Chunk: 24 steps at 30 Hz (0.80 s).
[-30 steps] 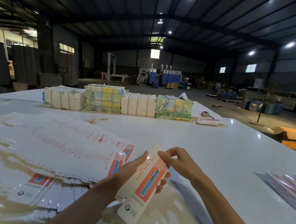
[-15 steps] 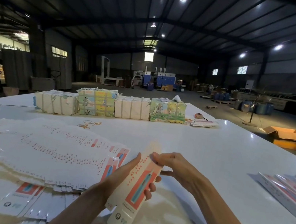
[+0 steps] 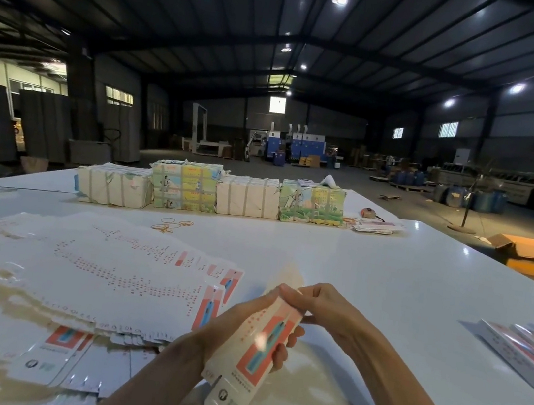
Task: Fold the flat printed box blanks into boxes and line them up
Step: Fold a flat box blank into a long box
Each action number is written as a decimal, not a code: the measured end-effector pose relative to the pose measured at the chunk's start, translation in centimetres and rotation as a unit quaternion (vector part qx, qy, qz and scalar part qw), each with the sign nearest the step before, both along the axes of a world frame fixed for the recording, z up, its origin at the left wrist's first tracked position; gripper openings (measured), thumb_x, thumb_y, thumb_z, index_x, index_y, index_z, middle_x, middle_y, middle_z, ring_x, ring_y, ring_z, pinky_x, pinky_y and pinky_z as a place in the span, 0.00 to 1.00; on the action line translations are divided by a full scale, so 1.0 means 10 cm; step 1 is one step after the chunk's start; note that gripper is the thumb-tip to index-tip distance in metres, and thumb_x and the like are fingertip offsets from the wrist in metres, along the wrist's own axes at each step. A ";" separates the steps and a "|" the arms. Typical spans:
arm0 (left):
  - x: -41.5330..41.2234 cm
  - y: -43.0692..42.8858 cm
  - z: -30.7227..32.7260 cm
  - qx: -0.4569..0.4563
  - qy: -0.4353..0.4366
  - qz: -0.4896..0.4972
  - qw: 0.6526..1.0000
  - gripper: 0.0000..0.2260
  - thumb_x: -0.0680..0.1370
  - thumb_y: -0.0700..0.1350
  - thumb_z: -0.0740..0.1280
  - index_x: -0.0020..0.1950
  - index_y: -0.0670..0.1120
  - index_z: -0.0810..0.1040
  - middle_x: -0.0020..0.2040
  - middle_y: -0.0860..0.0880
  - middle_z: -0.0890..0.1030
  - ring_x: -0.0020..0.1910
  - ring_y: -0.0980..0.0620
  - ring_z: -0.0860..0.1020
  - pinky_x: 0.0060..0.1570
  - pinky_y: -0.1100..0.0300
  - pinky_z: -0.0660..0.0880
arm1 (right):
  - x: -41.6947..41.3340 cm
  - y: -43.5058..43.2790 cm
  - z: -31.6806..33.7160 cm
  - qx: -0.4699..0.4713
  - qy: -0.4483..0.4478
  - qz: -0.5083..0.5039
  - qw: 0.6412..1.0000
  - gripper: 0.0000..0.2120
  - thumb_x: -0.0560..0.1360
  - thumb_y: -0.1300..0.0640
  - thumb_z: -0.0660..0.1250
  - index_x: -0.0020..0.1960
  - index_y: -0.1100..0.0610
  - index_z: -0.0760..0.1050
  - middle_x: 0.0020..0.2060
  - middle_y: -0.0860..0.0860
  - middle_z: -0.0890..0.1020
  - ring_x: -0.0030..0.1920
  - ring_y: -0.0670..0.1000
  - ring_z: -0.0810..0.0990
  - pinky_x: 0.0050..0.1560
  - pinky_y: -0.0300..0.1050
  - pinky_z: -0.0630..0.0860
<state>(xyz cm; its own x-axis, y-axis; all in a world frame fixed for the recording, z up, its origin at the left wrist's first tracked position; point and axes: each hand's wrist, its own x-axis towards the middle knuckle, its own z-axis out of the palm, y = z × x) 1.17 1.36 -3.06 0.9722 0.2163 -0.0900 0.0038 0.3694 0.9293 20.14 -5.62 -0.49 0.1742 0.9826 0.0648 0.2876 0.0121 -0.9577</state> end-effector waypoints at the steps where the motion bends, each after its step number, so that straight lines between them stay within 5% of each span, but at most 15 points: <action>1: 0.00 -0.01 0.00 -0.002 -0.011 -0.014 1.000 0.23 0.79 0.66 0.69 0.57 0.47 0.74 0.49 0.48 0.83 0.43 0.51 0.86 0.48 0.59 0.82 | -0.01 0.01 -0.01 0.001 0.010 -0.005 1.000 0.23 0.74 0.36 0.73 0.45 0.57 0.90 0.43 0.54 0.89 0.47 0.51 0.89 0.52 0.40 0.80; 4: 0.04 -0.05 0.00 0.027 0.014 -0.015 0.999 0.29 0.68 0.70 0.77 0.54 0.51 0.73 0.44 0.52 0.85 0.40 0.53 0.86 0.46 0.61 0.83 | -0.01 0.06 -0.02 0.015 0.048 -0.030 0.998 0.22 0.76 0.40 0.74 0.43 0.60 0.89 0.39 0.55 0.88 0.43 0.52 0.89 0.52 0.42 0.78; 13: 0.13 0.06 -0.09 -0.003 0.064 0.043 0.997 0.24 0.69 0.70 0.76 0.42 0.49 0.81 0.35 0.51 0.81 0.30 0.55 0.80 0.37 0.64 0.81 | 0.01 0.07 -0.02 0.022 0.120 -0.030 0.992 0.24 0.67 0.36 0.77 0.40 0.58 0.89 0.38 0.54 0.87 0.43 0.49 0.87 0.46 0.40 0.80; 18: 0.09 0.12 -0.13 -0.055 0.020 0.044 0.997 0.28 0.73 0.74 0.64 0.44 0.48 0.81 0.37 0.50 0.81 0.31 0.55 0.81 0.37 0.63 0.81 | -0.01 0.06 -0.07 0.024 0.152 0.002 0.988 0.22 0.76 0.42 0.74 0.51 0.63 0.86 0.45 0.59 0.87 0.49 0.56 0.88 0.50 0.45 0.83; 22: 0.05 0.13 -0.13 -0.131 0.001 0.055 0.990 0.28 0.65 0.63 0.81 0.42 0.41 0.77 0.31 0.45 0.78 0.24 0.51 0.78 0.27 0.60 0.79 | -0.12 0.05 -0.08 0.129 0.113 -0.037 0.985 0.17 0.78 0.48 0.74 0.64 0.51 0.77 0.49 0.61 0.86 0.51 0.58 0.89 0.50 0.46 0.85; 24: 0.03 0.09 -0.11 -0.174 -0.047 0.058 0.982 0.28 0.64 0.59 0.84 0.44 0.39 0.76 0.31 0.44 0.77 0.24 0.49 0.78 0.27 0.59 0.79 | -0.19 0.05 -0.12 0.138 0.126 -0.027 0.982 0.23 0.79 0.49 0.74 0.70 0.43 0.69 0.51 0.59 0.87 0.53 0.58 0.88 0.53 0.49 0.86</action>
